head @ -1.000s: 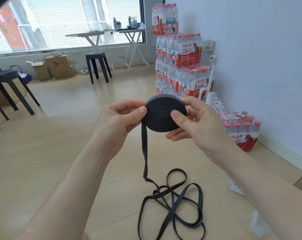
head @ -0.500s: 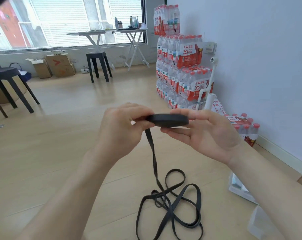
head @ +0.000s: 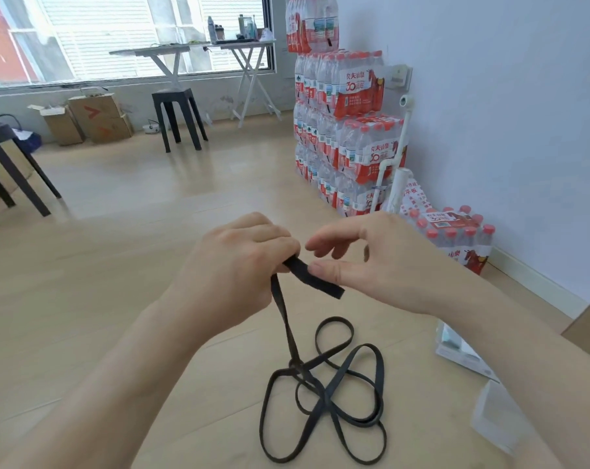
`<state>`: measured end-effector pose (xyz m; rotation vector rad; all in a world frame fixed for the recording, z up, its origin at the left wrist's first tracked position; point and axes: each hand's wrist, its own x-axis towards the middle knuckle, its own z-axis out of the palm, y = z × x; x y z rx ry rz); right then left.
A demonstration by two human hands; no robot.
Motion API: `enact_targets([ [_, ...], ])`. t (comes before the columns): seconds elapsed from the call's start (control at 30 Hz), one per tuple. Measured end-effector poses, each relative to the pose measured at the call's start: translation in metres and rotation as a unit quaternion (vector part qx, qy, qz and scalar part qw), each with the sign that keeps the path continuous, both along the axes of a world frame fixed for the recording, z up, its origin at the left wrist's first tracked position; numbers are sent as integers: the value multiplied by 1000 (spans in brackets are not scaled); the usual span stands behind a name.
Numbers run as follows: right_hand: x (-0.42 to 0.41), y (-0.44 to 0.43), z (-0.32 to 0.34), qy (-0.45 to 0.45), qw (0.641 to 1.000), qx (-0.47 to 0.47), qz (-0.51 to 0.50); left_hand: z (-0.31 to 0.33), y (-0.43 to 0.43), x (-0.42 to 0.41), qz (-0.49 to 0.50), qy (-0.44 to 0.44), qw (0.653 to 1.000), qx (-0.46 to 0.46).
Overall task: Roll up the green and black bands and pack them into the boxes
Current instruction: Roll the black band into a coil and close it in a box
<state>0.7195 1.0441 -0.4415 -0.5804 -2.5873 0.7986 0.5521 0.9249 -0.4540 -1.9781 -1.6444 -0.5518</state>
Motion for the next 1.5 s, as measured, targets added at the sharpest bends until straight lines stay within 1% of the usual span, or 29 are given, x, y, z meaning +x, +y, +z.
enact_targets([
  [0.1, -4, -13, -1, -65, 991, 116, 18, -3, 5, 1, 21, 2, 999, -29],
  [0.17, -11, -19, -5, -72, 979, 191, -2, -5, 6, 2, 20, -22, 999, -37],
  [0.27, -16, -18, -7, -45, 966, 252, -28, -6, 8, 2, 16, -113, 993, -30],
  [0.33, -15, -14, -8, -14, 964, 265, -24, -5, 9, 6, 30, -204, 978, -13],
  [0.37, -14, -10, -8, 6, 967, 253, -28, -4, 10, 8, 42, -265, 963, -10],
  [0.43, -12, -3, -9, 50, 978, 200, -42, -2, 11, 8, 63, -380, 923, -16],
  [0.5, -11, 1, -10, 86, 983, 157, -49, 0, 10, 6, 69, -446, 891, -38],
  [0.6, -11, 3, -11, 109, 985, 126, -45, 4, 9, 2, 57, -520, 850, -67],
  [0.63, -11, 2, -12, 112, 986, 117, -41, 5, 9, 2, 58, -524, 847, -70],
  [0.73, -13, 1, -11, 114, 989, 82, -38, 7, 10, 2, 78, -491, 866, -47],
  [0.8, -13, 2, -10, 126, 990, 54, -38, 9, 9, 1, 86, -479, 873, -26],
  [0.97, -11, 1, -9, 131, 990, 43, -27, 11, 7, -2, 90, -457, 885, 0],
  [1.03, -10, 2, -8, 149, 988, 46, -21, 10, 7, -4, 67, -497, 865, -13],
  [1.13, -10, 3, -8, 175, 983, 45, -13, 9, 8, -7, 22, -583, 812, -29],
  [1.23, -11, 1, -6, 192, 981, 25, 1, 8, 10, -10, 3, -603, 796, -46],
  [1.4, -13, 3, -6, 207, 977, -44, 5, 6, 11, -10, -19, -629, 775, -52],
  [1.5, -13, 2, -4, 227, 970, -91, 12, 4, 12, -11, -32, -658, 751, -53],
])
